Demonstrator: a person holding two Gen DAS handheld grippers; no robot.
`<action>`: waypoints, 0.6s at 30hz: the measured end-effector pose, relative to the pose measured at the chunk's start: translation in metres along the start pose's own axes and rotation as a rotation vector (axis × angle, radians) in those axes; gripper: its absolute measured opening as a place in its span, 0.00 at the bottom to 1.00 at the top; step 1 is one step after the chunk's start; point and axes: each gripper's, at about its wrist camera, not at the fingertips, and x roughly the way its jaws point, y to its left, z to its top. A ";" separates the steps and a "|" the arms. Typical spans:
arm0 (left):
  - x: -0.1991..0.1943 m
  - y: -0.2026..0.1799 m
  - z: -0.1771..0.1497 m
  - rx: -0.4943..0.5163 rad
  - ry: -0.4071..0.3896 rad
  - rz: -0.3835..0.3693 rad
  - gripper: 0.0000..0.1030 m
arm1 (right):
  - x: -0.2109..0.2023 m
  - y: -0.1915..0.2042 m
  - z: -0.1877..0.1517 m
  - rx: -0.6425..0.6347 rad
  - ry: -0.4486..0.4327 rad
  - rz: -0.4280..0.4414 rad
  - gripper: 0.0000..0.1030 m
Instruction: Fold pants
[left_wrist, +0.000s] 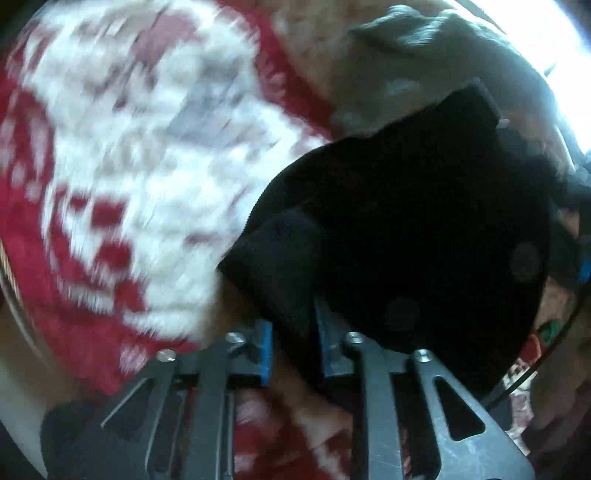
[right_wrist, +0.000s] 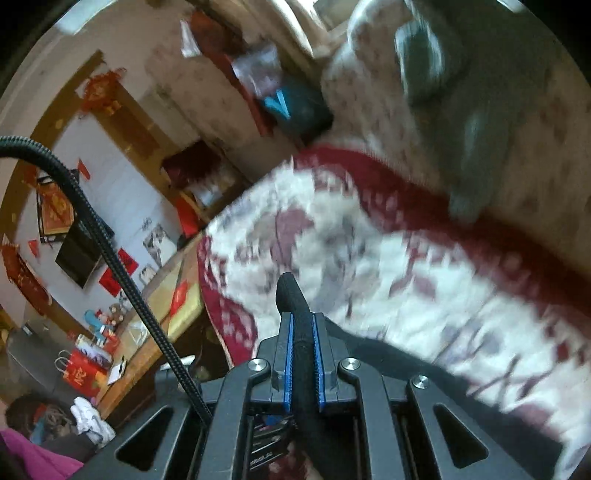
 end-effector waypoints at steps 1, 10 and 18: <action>-0.004 0.009 -0.002 -0.029 -0.002 -0.016 0.31 | 0.014 -0.004 -0.008 0.022 0.026 0.010 0.08; -0.058 0.034 0.001 -0.032 -0.158 0.142 0.34 | 0.079 -0.040 -0.050 0.309 0.199 0.153 0.19; -0.061 0.002 -0.007 0.008 -0.127 0.043 0.34 | -0.070 -0.045 -0.041 0.248 -0.031 0.108 0.30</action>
